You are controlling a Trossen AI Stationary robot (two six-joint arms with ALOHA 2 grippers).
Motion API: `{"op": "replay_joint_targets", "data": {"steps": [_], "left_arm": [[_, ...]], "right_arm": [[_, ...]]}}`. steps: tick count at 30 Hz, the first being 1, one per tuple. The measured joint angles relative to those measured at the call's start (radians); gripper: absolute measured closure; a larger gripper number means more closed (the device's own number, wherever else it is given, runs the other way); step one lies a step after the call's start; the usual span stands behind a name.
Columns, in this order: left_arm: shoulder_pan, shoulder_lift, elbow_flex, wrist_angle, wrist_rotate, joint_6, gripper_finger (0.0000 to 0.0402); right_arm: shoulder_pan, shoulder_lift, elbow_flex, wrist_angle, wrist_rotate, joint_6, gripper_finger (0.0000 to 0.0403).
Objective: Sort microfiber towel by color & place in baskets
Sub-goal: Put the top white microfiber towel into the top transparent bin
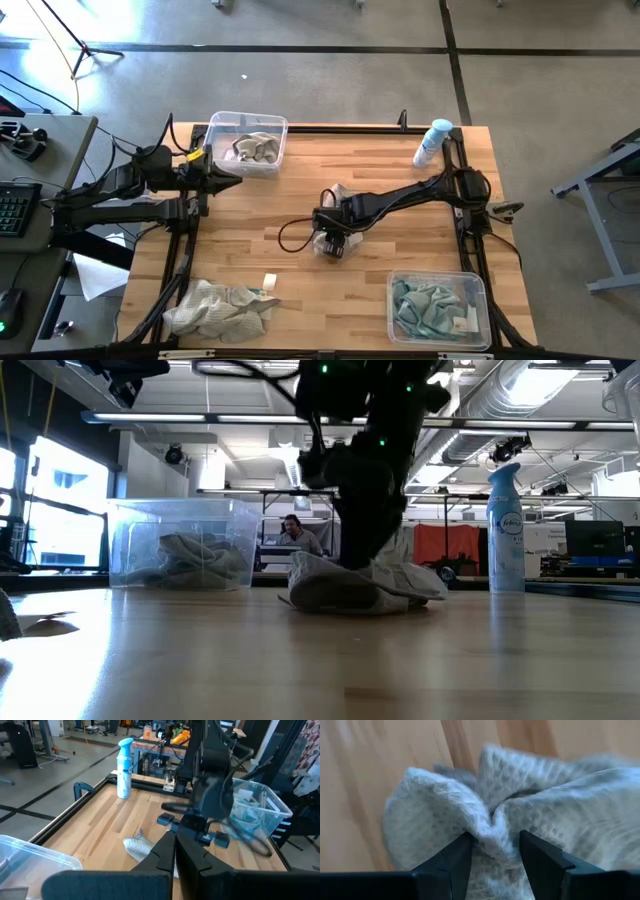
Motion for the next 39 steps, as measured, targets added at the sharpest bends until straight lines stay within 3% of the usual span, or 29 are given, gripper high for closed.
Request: {"op": "replay_joint_targets", "data": {"steps": [5,11,16,19,26,33,39], "left_arm": [[0.000,0.000,0.000,0.003,-0.025,-0.032,0.0401],[0.000,0.002,0.000,0.005,-0.101,-0.089,0.0391],[0.000,0.033,0.000,0.008,-0.095,-0.094,0.0334],[0.000,0.073,0.001,0.024,-0.089,-0.089,0.0285],[-0.001,0.241,0.100,0.144,-0.084,-0.012,0.0195],[-0.001,0.498,0.314,0.176,-0.076,0.136,0.0177],[-0.019,0.691,0.490,0.168,-0.025,0.160,0.0176]], "right_arm": [[0.000,0.051,-0.008,0.003,-0.005,0.043,0.0266],[0.000,0.052,0.001,-0.018,-0.001,0.102,0.0385],[0.001,-0.023,0.052,-0.155,0.114,0.132,0.0375],[0.000,-0.110,0.101,-0.226,0.201,0.123,0.0393],[-0.009,-0.293,0.195,-0.208,0.363,0.044,0.0392],[-0.049,-0.337,0.283,-0.067,0.395,-0.134,0.0398],[-0.069,-0.297,0.339,0.041,0.369,-0.257,0.0400]]}}
